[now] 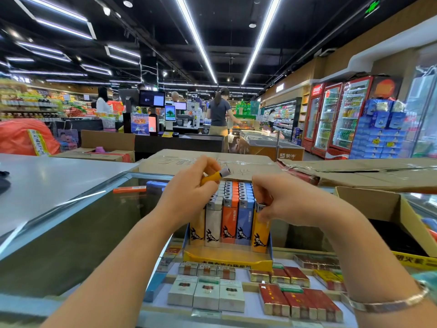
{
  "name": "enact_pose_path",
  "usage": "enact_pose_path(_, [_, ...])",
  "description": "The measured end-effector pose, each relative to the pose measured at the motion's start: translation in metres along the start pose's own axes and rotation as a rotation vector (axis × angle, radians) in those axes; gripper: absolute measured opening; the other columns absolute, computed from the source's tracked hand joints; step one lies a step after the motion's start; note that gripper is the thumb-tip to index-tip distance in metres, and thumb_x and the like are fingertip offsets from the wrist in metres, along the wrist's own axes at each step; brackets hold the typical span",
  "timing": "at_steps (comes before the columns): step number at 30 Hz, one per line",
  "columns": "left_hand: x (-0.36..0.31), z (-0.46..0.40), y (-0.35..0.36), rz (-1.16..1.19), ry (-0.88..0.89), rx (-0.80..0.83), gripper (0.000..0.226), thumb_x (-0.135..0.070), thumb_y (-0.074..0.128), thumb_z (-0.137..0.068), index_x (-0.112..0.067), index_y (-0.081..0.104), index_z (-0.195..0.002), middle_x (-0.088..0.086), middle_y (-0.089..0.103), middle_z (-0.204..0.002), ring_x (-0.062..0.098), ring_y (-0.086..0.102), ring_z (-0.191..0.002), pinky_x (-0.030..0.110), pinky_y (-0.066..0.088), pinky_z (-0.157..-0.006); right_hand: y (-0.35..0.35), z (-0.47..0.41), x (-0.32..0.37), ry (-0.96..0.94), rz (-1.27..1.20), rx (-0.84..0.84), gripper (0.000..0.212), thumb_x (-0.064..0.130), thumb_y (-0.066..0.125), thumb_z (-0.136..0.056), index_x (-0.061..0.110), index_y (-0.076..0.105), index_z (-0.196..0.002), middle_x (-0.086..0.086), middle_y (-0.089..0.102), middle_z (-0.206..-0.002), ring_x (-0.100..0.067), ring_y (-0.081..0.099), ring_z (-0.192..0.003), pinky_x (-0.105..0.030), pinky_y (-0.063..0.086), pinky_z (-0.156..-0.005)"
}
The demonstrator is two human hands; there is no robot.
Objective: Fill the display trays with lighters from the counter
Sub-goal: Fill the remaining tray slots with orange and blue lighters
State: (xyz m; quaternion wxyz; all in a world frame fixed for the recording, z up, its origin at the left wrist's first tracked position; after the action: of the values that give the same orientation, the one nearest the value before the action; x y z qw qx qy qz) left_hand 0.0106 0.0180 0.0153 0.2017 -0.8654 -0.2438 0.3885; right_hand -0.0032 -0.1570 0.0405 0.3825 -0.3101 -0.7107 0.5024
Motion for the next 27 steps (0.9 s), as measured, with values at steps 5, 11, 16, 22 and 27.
enact_pose_path(5, [-0.003,0.001,-0.003,0.029,0.004,-0.041,0.025,-0.002,0.049,-0.086,-0.027,0.045,-0.09,0.005,0.054,-0.082,0.02,0.052,-0.073,0.037,0.047,-0.066,-0.001,0.003,-0.001,0.032,-0.104,0.009,0.03,0.021,0.073,-0.078,0.022,0.043,-0.074,0.008,0.047,-0.073,-0.003,0.044,-0.061,-0.015,0.037,-0.051])
enact_pose_path(11, [-0.013,0.002,-0.003,0.119,0.108,-0.029,0.017,-0.015,0.06,-0.088,-0.031,0.054,-0.089,-0.001,0.065,-0.083,0.003,0.057,-0.07,0.015,0.048,-0.063,-0.019,0.005,0.012,-0.174,-0.424,-0.404,0.03,0.015,0.073,-0.077,0.032,0.052,-0.09,0.007,0.057,-0.086,-0.009,0.056,-0.07,-0.021,0.05,-0.064])
enact_pose_path(16, [-0.017,0.002,-0.001,0.202,0.142,0.04,0.011,-0.026,0.063,-0.086,-0.034,0.06,-0.093,0.002,0.07,-0.083,0.011,0.062,-0.069,0.014,0.049,-0.064,-0.019,0.007,0.016,-0.215,-0.51,-0.516,0.022,0.008,0.069,-0.081,0.025,0.058,-0.089,0.009,0.062,-0.086,-0.013,0.062,-0.077,-0.031,0.055,-0.073])
enact_pose_path(22, [-0.016,0.001,0.002,0.284,0.119,0.148,0.012,-0.03,0.061,-0.086,-0.032,0.061,-0.097,-0.011,0.068,-0.081,0.0,0.062,-0.072,0.009,0.045,-0.064,-0.017,0.006,0.019,-0.223,-0.568,-0.469,0.025,0.004,0.065,-0.084,0.026,0.058,-0.091,-0.001,0.065,-0.091,-0.02,0.067,-0.079,-0.039,0.056,-0.076])
enact_pose_path(27, [-0.008,-0.001,0.003,0.202,0.084,0.228,0.033,-0.039,0.068,-0.08,-0.043,0.056,-0.11,-0.018,0.064,-0.101,-0.002,0.059,-0.097,0.021,0.051,-0.078,-0.024,0.008,0.014,-0.224,-0.665,-0.57,0.027,-0.002,0.067,-0.08,0.021,0.058,-0.091,-0.004,0.06,-0.077,-0.018,0.062,-0.069,-0.026,0.055,-0.066])
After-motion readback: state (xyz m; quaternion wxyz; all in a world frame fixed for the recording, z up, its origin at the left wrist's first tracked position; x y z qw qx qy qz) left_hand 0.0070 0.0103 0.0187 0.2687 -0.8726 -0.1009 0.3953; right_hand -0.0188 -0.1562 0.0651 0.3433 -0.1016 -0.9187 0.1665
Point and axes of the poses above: each hand's wrist, its own z-axis away from the middle knuckle, its own y-axis out of the palm, x = y × z, the point moved 3 cm from there along -z, towards the middle knuckle
